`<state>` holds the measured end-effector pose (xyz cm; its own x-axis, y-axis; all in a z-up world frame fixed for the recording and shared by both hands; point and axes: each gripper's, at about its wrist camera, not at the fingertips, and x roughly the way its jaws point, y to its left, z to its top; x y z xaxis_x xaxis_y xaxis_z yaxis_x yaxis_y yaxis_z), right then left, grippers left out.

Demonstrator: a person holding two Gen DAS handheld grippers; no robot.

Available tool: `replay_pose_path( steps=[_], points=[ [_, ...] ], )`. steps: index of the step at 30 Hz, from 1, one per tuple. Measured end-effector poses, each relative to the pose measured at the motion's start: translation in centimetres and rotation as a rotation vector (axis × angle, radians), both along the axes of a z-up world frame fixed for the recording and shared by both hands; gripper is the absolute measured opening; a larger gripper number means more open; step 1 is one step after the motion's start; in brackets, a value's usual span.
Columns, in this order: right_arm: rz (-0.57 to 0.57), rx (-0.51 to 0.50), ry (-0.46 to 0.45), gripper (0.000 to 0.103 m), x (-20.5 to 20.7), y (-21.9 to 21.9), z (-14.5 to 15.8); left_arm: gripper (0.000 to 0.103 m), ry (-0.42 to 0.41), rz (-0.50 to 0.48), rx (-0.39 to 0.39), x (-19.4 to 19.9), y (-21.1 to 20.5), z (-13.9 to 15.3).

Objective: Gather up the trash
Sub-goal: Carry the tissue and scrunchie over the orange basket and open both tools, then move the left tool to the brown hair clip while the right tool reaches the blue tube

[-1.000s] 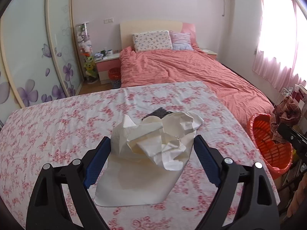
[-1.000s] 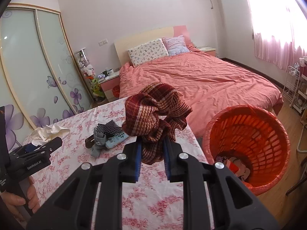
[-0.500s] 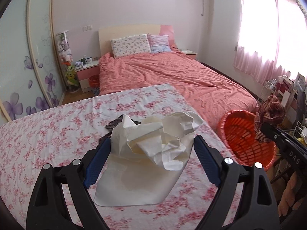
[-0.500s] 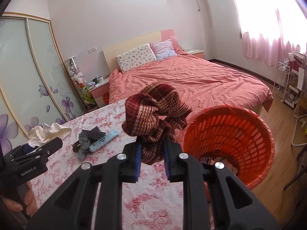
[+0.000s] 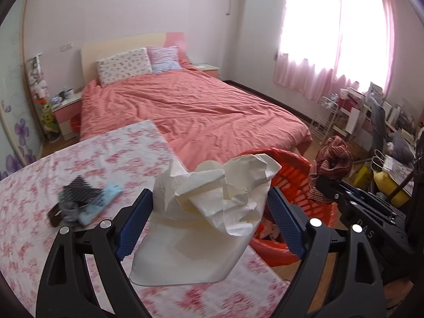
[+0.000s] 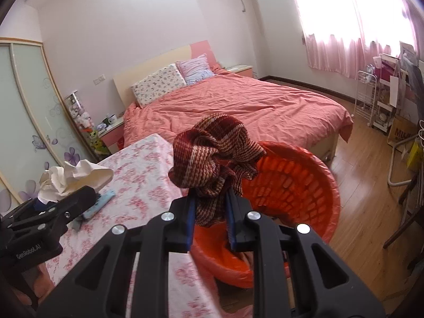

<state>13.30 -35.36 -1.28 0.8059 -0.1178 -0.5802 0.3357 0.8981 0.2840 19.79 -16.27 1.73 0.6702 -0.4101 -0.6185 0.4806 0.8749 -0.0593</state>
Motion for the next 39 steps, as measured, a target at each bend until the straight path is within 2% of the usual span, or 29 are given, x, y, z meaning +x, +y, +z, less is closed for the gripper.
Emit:
replay_pose_path(
  steps=[8,10,14,19,21,24,28,39],
  points=[
    [-0.042,0.042,0.029,0.023,1.2,-5.2,-2.8,0.088,0.041,-0.105,0.041,1.8,-6.3,-2.6],
    [-0.045,0.046,0.037,0.033,1.7,-5.9,-3.5,0.089,0.053,-0.113,0.061,2.3,-7.2,-3.5],
    [-0.045,0.042,0.062,0.038,2.7,-6.5,-4.7,0.09,0.103,-0.095,0.092,3.4,-7.6,-5.2],
    [-0.055,0.036,0.076,0.052,2.9,-6.1,-5.6,0.093,0.127,-0.029,0.112,3.7,-6.0,-6.1],
    [-0.053,0.035,0.078,0.055,2.9,-5.6,-5.6,0.093,0.117,0.011,0.129,3.6,-4.8,-6.0],
    [-0.042,0.013,0.083,0.059,2.8,-4.5,-5.7,0.099,0.098,0.07,0.158,3.5,-3.1,-5.8],
    [-0.011,0.001,0.091,0.06,2.9,-2.4,-5.6,0.101,0.07,0.177,0.196,3.5,1.2,-5.6],
    [0.128,-0.014,0.129,0.061,4.7,5.3,-6.2,0.101,0.065,0.407,0.183,4.3,15.5,-5.6]
  ],
)
